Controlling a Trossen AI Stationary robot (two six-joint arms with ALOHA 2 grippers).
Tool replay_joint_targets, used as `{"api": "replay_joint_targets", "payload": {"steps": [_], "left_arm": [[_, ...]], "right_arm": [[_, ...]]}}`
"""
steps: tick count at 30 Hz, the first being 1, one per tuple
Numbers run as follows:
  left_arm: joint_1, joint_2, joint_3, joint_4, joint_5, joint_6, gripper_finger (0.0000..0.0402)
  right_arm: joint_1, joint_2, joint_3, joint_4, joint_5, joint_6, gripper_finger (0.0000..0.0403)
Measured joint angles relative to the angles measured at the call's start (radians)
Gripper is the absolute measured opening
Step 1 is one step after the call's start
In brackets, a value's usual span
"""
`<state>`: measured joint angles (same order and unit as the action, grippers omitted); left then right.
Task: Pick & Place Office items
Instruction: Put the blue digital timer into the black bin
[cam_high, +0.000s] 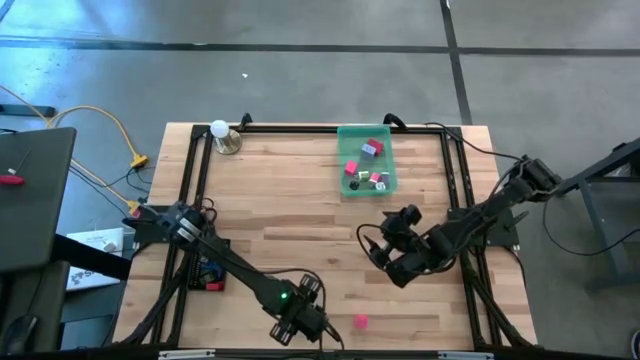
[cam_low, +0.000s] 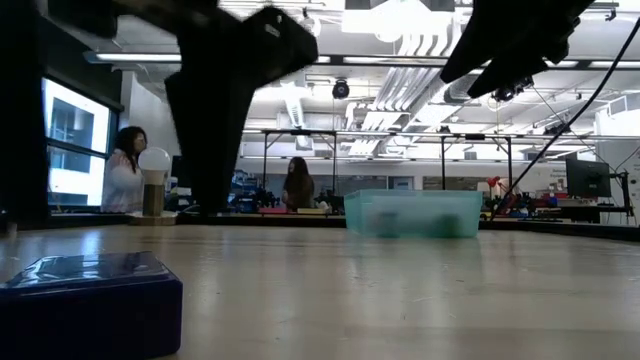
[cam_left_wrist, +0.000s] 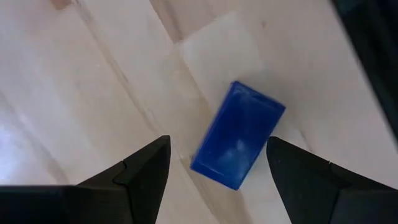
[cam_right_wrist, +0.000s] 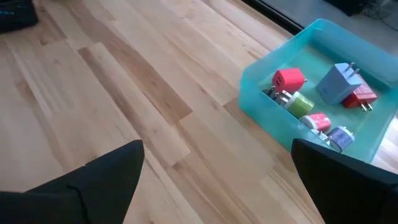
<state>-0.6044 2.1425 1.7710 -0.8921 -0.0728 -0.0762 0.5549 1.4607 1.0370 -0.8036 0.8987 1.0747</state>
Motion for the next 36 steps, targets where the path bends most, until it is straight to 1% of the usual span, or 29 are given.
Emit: {"api": "replay_joint_targets", "payload": {"steps": [3,13,19,21,28,33,36], "left_arm": [[-0.004,0.017,-0.001,0.009,0.008,0.020,0.0256],[-0.004,0.015,-0.009,-0.014,0.006,0.022,0.0256],[-0.004,0.015,-0.009,0.039,0.007,-0.104,0.0256],[-0.004,0.015,-0.009,0.051,0.006,-0.123,0.0256],[0.008,0.015,-0.009,0.145,0.006,-0.112,0.0256],[0.025,0.015,-0.009,0.247,0.005,-0.114,0.0256],[0.033,0.015,-0.009,0.298,0.008,-0.183,0.0256]], "right_arm": [[0.024,0.001,0.000,0.002,0.009,0.003,0.0397],[0.084,0.001,0.000,0.019,0.008,0.005,0.0397],[0.089,0.001,0.000,0.018,0.008,0.003,0.0395],[0.089,0.001,0.000,0.018,0.008,-0.001,0.0395],[0.089,0.001,0.000,0.022,0.000,-0.001,0.0395],[0.089,0.001,0.000,0.022,-0.012,-0.002,0.0395],[0.089,0.001,0.000,0.022,-0.012,-0.002,0.0395]]}}
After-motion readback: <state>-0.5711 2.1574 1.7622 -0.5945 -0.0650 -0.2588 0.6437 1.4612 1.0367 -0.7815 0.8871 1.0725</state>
